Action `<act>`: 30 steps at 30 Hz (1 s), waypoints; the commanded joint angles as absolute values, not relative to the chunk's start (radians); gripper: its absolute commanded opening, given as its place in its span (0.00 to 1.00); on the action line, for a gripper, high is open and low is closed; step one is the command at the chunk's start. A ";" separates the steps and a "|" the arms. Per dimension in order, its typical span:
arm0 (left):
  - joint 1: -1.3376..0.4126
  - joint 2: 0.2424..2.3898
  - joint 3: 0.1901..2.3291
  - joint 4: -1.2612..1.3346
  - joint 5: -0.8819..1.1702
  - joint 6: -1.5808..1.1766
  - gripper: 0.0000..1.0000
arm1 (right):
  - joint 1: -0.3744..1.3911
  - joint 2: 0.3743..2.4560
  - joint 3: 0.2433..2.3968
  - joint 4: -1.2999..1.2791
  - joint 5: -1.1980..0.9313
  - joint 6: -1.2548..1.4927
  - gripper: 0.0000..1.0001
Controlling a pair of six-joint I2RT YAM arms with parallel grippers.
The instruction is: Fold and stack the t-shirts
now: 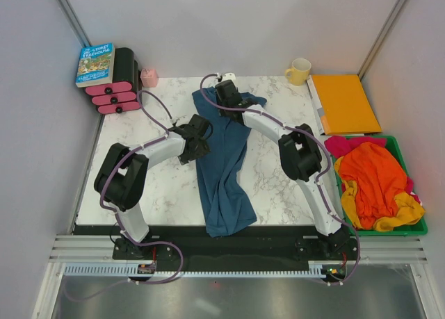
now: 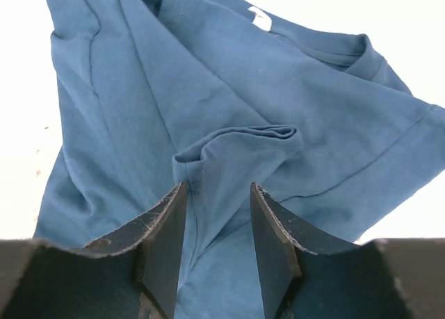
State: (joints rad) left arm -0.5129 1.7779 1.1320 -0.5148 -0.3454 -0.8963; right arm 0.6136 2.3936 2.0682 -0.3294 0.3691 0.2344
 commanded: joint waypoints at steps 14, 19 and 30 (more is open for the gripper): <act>-0.522 1.804 1.117 -0.492 -0.333 -0.946 0.75 | 0.624 2.468 2.125 -0.327 0.417 0.245 0.27; -0.523 1.812 1.123 -0.494 -0.334 -0.948 0.75 | 0.618 2.395 2.014 -0.264 0.480 0.244 0.00; -0.525 1.818 1.118 -0.494 -0.334 -0.950 0.75 | 0.606 2.203 1.704 -0.163 0.511 0.357 0.00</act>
State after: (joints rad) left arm -0.5190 1.8011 1.1217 -0.5125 -0.3351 -0.9092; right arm 0.6067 2.3104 1.7733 -0.2203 0.4812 0.2863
